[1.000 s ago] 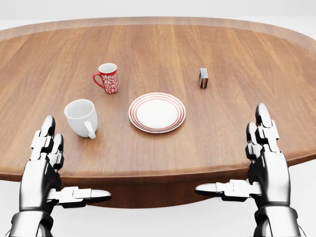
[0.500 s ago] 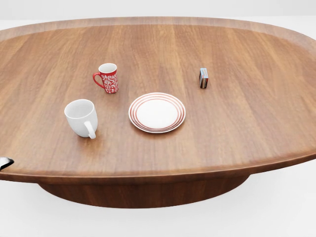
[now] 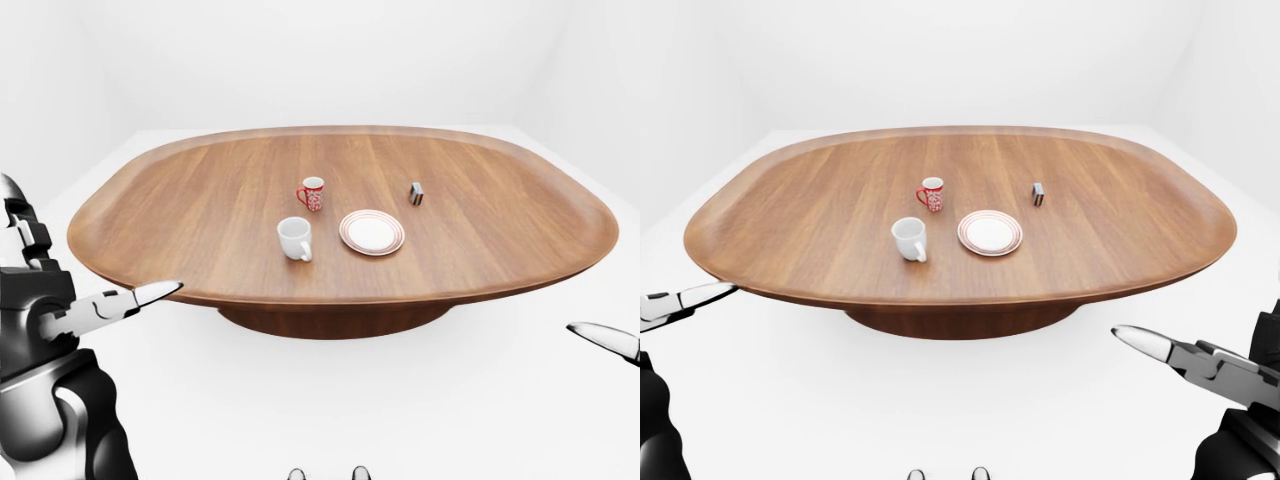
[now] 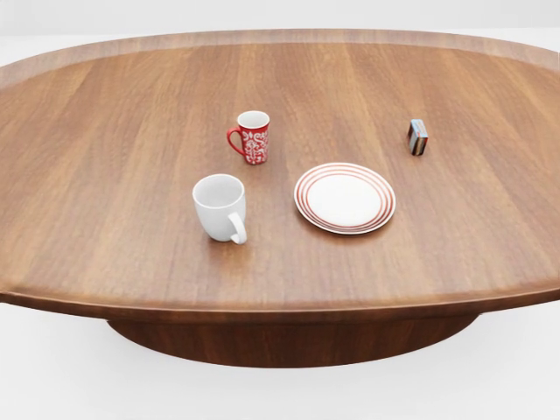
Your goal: Put the white mug on the plate.
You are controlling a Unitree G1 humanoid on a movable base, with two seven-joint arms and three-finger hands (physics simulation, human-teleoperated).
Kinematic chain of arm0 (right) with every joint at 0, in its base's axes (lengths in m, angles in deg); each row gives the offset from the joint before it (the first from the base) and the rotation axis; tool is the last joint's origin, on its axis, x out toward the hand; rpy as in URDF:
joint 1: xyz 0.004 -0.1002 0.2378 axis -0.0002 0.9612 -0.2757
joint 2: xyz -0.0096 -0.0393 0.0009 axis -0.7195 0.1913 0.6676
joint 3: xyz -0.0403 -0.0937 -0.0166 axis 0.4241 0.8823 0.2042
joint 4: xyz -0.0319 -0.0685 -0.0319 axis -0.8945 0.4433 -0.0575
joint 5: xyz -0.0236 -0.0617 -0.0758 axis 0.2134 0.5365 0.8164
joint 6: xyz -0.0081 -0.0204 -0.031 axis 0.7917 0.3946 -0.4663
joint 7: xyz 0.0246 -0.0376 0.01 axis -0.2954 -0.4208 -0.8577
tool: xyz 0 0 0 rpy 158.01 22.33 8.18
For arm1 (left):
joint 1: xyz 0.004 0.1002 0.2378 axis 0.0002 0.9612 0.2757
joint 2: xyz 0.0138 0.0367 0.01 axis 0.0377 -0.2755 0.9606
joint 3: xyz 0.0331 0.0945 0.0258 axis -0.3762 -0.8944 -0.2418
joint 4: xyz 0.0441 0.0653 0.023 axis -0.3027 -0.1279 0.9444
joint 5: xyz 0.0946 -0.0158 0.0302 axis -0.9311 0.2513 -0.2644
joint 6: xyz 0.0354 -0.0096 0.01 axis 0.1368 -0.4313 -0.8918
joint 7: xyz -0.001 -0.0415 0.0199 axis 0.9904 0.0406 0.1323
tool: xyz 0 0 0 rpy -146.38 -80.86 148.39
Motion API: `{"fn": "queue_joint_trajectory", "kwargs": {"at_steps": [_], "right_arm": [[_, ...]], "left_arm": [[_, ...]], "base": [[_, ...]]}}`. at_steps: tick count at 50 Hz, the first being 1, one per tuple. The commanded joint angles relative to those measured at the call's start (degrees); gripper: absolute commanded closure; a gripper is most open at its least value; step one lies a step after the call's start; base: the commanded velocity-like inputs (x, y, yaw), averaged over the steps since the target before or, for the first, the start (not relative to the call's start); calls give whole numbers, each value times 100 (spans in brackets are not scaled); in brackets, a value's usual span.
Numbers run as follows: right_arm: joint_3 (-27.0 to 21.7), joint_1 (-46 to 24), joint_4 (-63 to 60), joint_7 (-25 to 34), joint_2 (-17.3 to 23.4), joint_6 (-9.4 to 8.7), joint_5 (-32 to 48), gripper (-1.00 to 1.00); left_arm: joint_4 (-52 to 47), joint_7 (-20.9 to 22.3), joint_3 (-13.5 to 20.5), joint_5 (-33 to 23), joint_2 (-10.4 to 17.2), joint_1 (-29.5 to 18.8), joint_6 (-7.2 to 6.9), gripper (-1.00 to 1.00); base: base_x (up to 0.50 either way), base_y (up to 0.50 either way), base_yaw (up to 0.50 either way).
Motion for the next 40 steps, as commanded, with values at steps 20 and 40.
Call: {"fn": "queue_joint_trajectory", "kwargs": {"at_steps": [20, 40], "right_arm": [[241, 72, 146, 212, -81, 0, -28, -100], [307, 52, 172, 238, -70, 0, -24, -100]], "left_arm": [[10, 35, -96, -91, -73, 57, 0, -100], [93, 51, -129, -115, -75, 47, 0, -100]], "base": [[2, 27, 0], [36, 0, 0]]}}
